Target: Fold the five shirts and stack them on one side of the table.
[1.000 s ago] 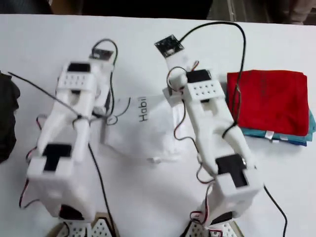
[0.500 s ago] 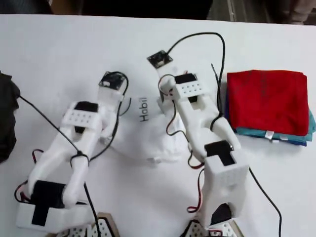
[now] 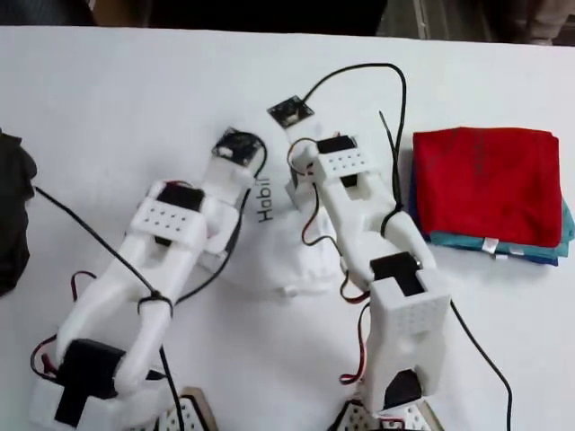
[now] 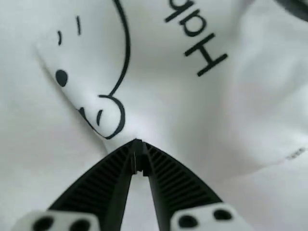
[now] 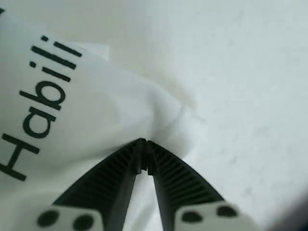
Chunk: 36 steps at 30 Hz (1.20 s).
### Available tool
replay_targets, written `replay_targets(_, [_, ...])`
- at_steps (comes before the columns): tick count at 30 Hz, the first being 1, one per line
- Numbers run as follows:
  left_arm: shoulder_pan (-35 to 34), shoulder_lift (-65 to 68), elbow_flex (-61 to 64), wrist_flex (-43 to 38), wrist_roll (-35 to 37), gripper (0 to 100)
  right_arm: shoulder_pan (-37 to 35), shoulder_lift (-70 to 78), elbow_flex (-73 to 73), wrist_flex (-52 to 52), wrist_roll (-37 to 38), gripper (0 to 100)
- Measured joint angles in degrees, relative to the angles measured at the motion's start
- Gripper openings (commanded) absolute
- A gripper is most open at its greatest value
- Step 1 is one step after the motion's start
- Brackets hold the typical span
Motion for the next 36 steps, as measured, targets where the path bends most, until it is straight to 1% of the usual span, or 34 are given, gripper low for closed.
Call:
replay_targets(3, [0.0, 0.0, 3.6, -2.2, -2.02, 3, 0.0, 0.0, 0.0, 0.0, 0.0, 2.0])
replay_targets(6, [0.0, -0.09, 8.62, -6.15, -4.13, 3, 0.0, 0.0, 0.0, 0.0, 0.0, 2.0])
replay_targets(11, [0.09, -1.49, 14.51, -11.34, -4.66, 3, 0.0, 0.18, -0.35, 0.0, 0.0, 2.0])
replay_targets(16, [0.0, -1.93, 15.21, -12.04, -4.66, 3, 0.88, 0.18, -0.35, -0.44, 0.0, 2.0])
replay_targets(21, [-3.52, -2.29, 14.59, -11.96, -4.66, 3, 1.14, 0.18, -0.35, -0.44, 0.0, 2.0])
replay_targets(26, [-7.56, -2.11, 7.38, -5.89, -4.66, 3, 1.41, -1.41, -0.79, 1.05, 0.0, 2.0])
replay_targets(28, [-8.79, -2.11, 2.64, -2.46, -4.48, 3, 1.76, -4.4, -0.79, 2.02, 0.0, 2.0])
replay_targets(32, [-9.14, -2.11, -6.95, 4.31, -4.48, 3, 1.93, -11.78, -0.79, 5.45, 0.0, 2.6])
replay_targets(34, [-9.58, -2.11, -10.29, 6.59, -4.48, 3, 1.85, -14.51, -0.79, 8.0, 0.0, 7.7])
replay_targets(36, [-11.6, -2.11, -11.25, 7.38, -4.48, 3, 1.85, -16.0, -0.79, 10.55, -0.26, 17.0])
